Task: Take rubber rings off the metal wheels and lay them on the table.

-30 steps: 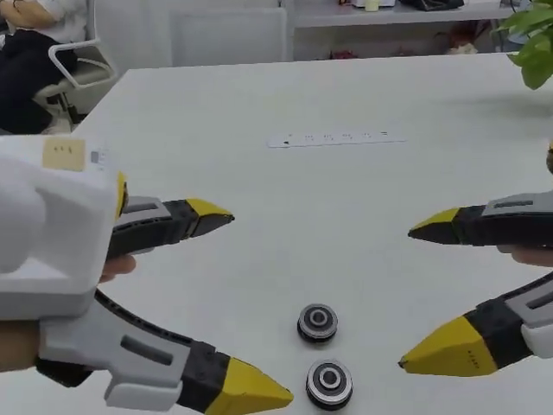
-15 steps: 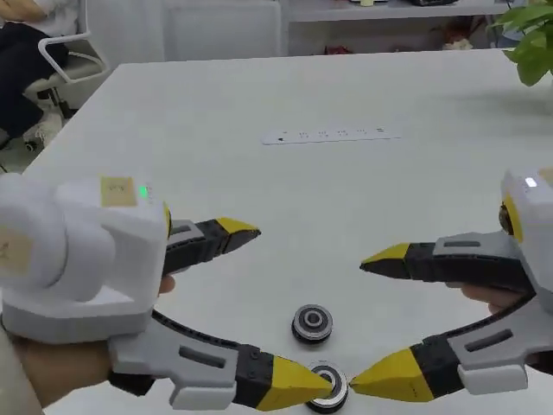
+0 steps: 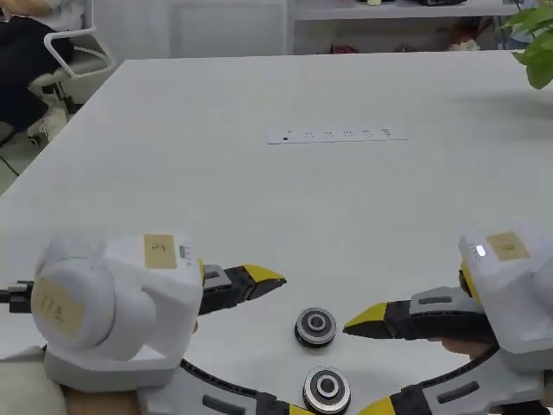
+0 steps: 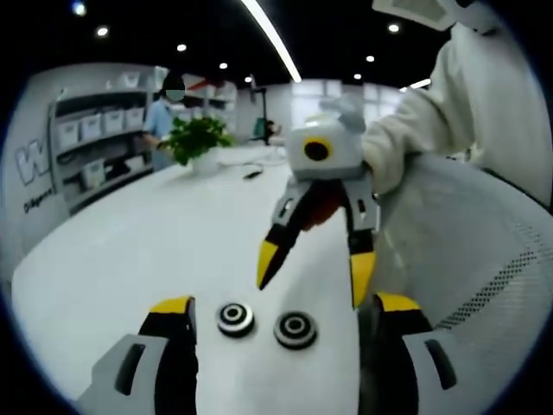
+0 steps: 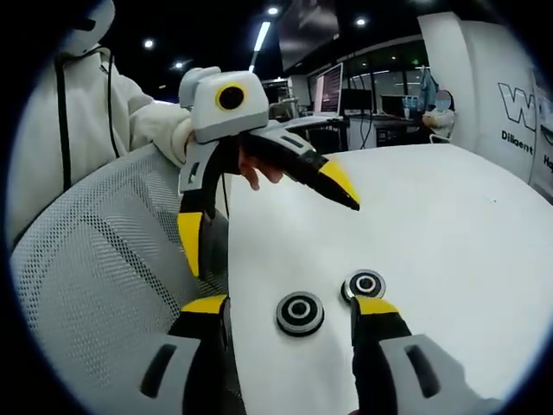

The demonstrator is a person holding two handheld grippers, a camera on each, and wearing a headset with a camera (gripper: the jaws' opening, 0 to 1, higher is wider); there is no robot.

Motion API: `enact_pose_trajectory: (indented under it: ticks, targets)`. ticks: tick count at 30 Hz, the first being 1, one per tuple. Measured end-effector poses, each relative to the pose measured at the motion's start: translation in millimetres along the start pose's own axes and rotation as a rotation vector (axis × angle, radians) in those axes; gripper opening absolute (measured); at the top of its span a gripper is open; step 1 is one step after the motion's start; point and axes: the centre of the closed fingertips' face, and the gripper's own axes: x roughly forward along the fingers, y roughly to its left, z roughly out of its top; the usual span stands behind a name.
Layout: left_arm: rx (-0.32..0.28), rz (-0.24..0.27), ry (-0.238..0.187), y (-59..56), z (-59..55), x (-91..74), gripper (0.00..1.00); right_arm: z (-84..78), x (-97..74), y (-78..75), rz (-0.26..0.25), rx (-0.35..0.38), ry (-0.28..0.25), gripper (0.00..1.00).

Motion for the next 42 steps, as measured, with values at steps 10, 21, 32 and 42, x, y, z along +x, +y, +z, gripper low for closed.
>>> enact_pose_trajectory:
  ticks: [10,21,32,42]
  targets:
    - [-0.015,-0.028,0.001,-1.4,-11.5,9.4,0.75,-11.6,4.0,-3.7,0.003,0.03,0.024,0.41]
    - [-0.023,-0.048,0.006,0.5,-22.8,20.4,0.54,-21.8,8.2,-6.3,0.009,0.046,0.047,0.29]
    - [-0.01,-0.068,0.018,-0.7,-32.5,29.9,0.38,-27.8,10.5,-9.0,0.002,0.034,0.065,0.25]
    - [0.002,-0.082,0.043,-4.9,-41.2,35.7,0.24,-31.8,12.7,-8.7,0.002,0.019,0.082,0.21]
